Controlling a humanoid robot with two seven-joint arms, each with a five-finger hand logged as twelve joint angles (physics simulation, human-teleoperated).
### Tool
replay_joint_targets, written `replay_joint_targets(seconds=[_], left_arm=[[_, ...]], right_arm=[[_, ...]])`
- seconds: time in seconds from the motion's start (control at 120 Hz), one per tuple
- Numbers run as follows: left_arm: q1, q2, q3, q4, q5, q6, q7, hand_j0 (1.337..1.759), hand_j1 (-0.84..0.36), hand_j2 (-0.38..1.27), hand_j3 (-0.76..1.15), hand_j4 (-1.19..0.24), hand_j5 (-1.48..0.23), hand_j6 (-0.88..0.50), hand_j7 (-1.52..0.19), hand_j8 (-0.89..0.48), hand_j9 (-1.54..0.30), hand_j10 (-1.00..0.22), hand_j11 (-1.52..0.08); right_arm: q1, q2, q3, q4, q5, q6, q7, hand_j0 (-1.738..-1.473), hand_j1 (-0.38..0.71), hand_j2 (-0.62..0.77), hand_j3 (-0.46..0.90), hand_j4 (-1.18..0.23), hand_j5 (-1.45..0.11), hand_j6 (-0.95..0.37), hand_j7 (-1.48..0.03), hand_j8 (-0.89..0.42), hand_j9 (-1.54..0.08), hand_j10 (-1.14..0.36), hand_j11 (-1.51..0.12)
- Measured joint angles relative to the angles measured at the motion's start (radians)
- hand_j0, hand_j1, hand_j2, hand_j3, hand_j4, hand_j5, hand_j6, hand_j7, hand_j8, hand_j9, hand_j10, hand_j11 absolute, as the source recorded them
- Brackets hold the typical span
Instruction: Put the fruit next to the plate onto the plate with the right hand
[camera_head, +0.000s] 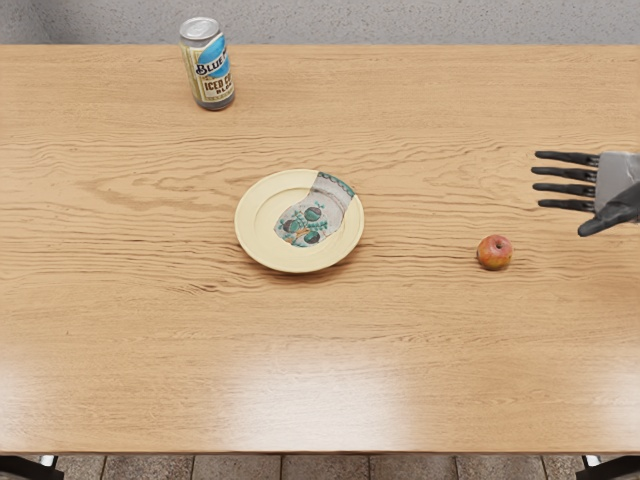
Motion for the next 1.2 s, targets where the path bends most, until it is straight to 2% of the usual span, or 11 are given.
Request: replay_joint_targets(seconds=[0.108, 0.175, 0.242, 0.317, 0.417, 0.508, 0.633, 0.742, 0.858, 1.2], left_arm=[[0.0, 0.0, 0.0, 0.0, 0.0, 0.0, 0.0, 1.658, 0.34, 0.0, 0.0, -0.01, -0.01, -0.01, -0.01, -0.01, -0.01, -0.01, -0.01], [0.0, 0.0, 0.0, 0.0, 0.0, 0.0, 0.0, 1.658, 0.34, 0.0, 0.0, -0.01, -0.01, -0.01, -0.01, -0.01, -0.01, -0.01, -0.01], [0.0, 0.0, 0.0, 0.0, 0.0, 0.0, 0.0, 1.658, 0.34, 0.0, 0.0, -0.01, -0.01, -0.01, -0.01, -0.01, -0.01, -0.01, -0.01], [0.0, 0.0, 0.0, 0.0, 0.0, 0.0, 0.0, 1.658, 0.34, 0.0, 0.0, -0.01, -0.01, -0.01, -0.01, -0.01, -0.01, -0.01, -0.01], [0.0, 0.0, 0.0, 0.0, 0.0, 0.0, 0.0, 1.658, 0.34, 0.0, 0.0, -0.01, -0.01, -0.01, -0.01, -0.01, -0.01, -0.01, -0.01], [0.0, 0.0, 0.0, 0.0, 0.0, 0.0, 0.0, 1.658, 0.34, 0.0, 0.0, -0.01, -0.01, -0.01, -0.01, -0.01, -0.01, -0.01, -0.01], [0.0, 0.0, 0.0, 0.0, 0.0, 0.0, 0.0, 1.658, 0.34, 0.0, 0.0, -0.01, -0.01, -0.01, -0.01, -0.01, -0.01, -0.01, -0.01], [0.0, 0.0, 0.0, 0.0, 0.0, 0.0, 0.0, 1.658, 0.34, 0.0, 0.0, -0.01, -0.01, -0.01, -0.01, -0.01, -0.01, -0.01, -0.01], [0.0, 0.0, 0.0, 0.0, 0.0, 0.0, 0.0, 1.658, 0.34, 0.0, 0.0, -0.01, -0.01, -0.01, -0.01, -0.01, -0.01, -0.01, -0.01], [0.0, 0.0, 0.0, 0.0, 0.0, 0.0, 0.0, 1.658, 0.34, 0.0, 0.0, -0.01, -0.01, -0.01, -0.01, -0.01, -0.01, -0.01, -0.01]], right_arm=[[0.037, 0.022, 0.0, 0.006, -0.045, 0.0, -0.014, -1.658, -0.35, 0.0, 0.0, 0.0, 0.0, 0.0, 0.0, 0.0, 0.0, 0.0, 0.0], [0.082, 0.042, 0.009, 0.033, -0.196, 0.0, -0.032, -1.658, -0.35, 0.0, 0.0, 0.0, 0.0, 0.0, 0.0, 0.0, 0.0, 0.0, 0.0], [0.1, 0.056, 0.057, 0.122, -0.403, 0.0, -0.041, -1.658, -0.35, 0.0, 0.0, 0.0, 0.0, 0.0, 0.0, 0.0, 0.0, 0.0, 0.0], [0.081, 0.064, 0.099, 0.234, -0.632, -0.03, -0.047, -1.658, -0.35, 0.0, 0.0, 0.0, 0.0, 0.0, 0.0, 0.0, 0.0, 0.0, 0.0], [0.036, 0.09, 0.123, 0.314, -0.86, -0.154, -0.049, -1.658, -0.34, 0.0, 0.0, -0.01, -0.01, -0.01, -0.01, -0.01, -0.01, -0.01, -0.01], [0.015, 0.124, 0.124, 0.331, -0.996, -0.269, -0.051, -1.658, -0.33, 0.0, 0.0, -0.02, -0.02, -0.02, -0.02, -0.02, -0.02, -0.02, -0.02], [-0.009, 0.204, 0.123, 0.307, -1.187, -0.363, -0.053, -1.658, -0.32, 0.0, 0.0, -0.03, -0.04, -0.03, -0.03, -0.03, -0.03, -0.03, -0.03], [-0.02, 0.258, 0.096, 0.292, -1.27, -0.398, -0.055, -1.658, -0.26, -0.01, 0.0, -0.08, -0.1, -0.08, -0.1, -0.08, -0.1, -0.08, -0.1], [-0.073, 0.284, 0.083, 0.304, -1.331, -0.473, -0.055, -1.658, -0.22, -0.02, 0.0, -0.12, -0.15, -0.12, -0.15, -0.12, -0.15, -0.12, -0.15], [-0.193, 0.324, 0.064, 0.364, -1.442, -0.682, -0.056, -1.658, -0.18, -0.03, 0.0, -0.14, -0.18, -0.15, -0.18, -0.14, -0.18, -0.14, -0.18]])
